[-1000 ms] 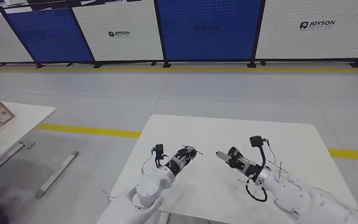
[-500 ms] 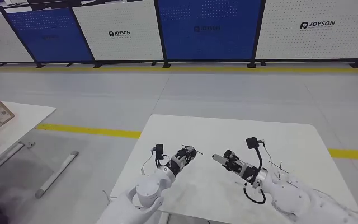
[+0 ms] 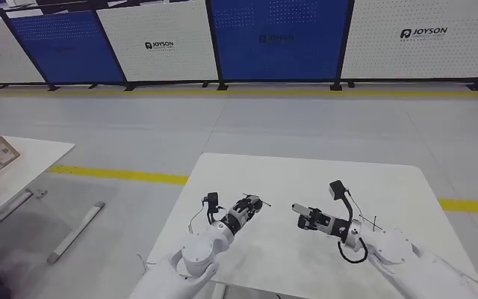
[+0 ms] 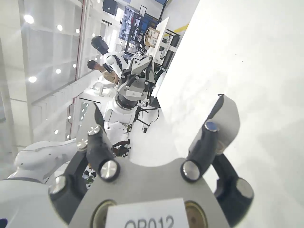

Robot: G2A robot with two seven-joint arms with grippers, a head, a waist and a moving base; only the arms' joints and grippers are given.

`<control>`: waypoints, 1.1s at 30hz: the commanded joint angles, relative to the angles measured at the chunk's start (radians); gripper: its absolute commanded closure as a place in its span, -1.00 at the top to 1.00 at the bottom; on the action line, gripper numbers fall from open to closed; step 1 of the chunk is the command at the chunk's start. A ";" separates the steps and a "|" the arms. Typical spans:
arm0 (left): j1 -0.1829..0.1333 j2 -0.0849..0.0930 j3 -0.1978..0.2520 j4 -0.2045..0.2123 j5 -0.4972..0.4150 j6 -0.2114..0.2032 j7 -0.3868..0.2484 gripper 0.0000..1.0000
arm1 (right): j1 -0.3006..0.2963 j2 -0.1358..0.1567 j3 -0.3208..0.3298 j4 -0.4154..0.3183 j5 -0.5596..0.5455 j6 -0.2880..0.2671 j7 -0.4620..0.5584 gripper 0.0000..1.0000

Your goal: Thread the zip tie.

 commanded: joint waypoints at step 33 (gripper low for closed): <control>0.028 -0.017 0.043 -0.016 0.067 0.007 -0.025 -1.00 | 0.007 -0.072 -0.022 0.060 -0.002 0.009 0.049 1.00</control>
